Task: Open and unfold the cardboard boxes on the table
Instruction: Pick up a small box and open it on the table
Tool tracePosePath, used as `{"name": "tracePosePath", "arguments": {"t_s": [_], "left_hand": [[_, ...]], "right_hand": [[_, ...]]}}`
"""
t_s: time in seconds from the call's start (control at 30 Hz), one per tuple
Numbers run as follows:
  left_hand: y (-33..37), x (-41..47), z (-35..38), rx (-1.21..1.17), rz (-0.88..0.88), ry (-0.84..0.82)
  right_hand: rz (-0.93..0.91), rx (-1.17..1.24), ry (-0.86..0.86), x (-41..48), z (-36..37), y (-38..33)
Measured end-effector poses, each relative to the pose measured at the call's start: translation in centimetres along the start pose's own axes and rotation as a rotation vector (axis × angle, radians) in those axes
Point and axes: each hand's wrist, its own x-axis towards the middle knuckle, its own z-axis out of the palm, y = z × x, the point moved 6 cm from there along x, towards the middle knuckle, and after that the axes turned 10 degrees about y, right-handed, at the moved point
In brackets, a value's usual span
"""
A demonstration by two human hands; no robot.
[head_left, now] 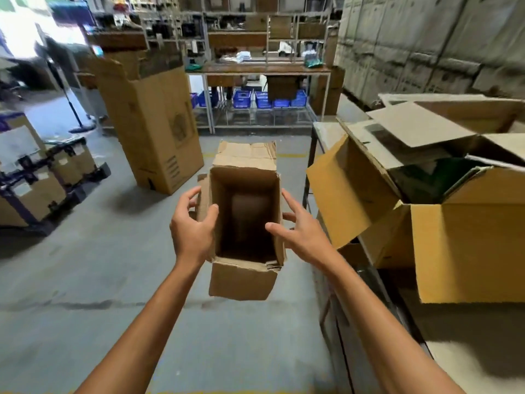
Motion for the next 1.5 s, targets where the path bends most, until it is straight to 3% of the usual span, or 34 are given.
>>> {"name": "tracePosePath", "arguments": {"t_s": [0.37,0.53,0.8,0.97,1.1,1.27,1.37,1.5], "left_hand": [[7.2,17.5,19.9,-0.369,0.353,-0.260],[11.6,23.0,27.5,-0.551,0.489,-0.376],[19.8,23.5,39.7,-0.789,0.721,-0.431],[26.2,19.8,46.4,-0.893,0.817,-0.479],[30.0,15.9,51.8,-0.956,0.815,-0.622],[33.1,10.5,57.4,-1.009,0.667,-0.976],[33.9,7.2,61.2,-0.900,0.576,-1.143],[33.0,2.2,66.2,-0.638,0.498,-1.357]], "right_hand": [[-0.232,-0.092,0.535,17.6,-8.7,-6.3],[-0.329,-0.163,0.793,21.6,-13.1,-8.9],[-0.502,-0.318,1.094,21.8,-21.4,-11.6],[-0.482,-0.504,1.241,21.2,-28.1,-11.1],[-0.314,-0.549,1.369,20.2,-33.0,-10.0],[-0.046,-0.624,1.533,18.6,-37.6,-8.3],[0.163,-0.693,1.537,18.2,-40.4,-6.4],[0.590,-0.802,1.487,18.0,-42.6,-2.3]]}}
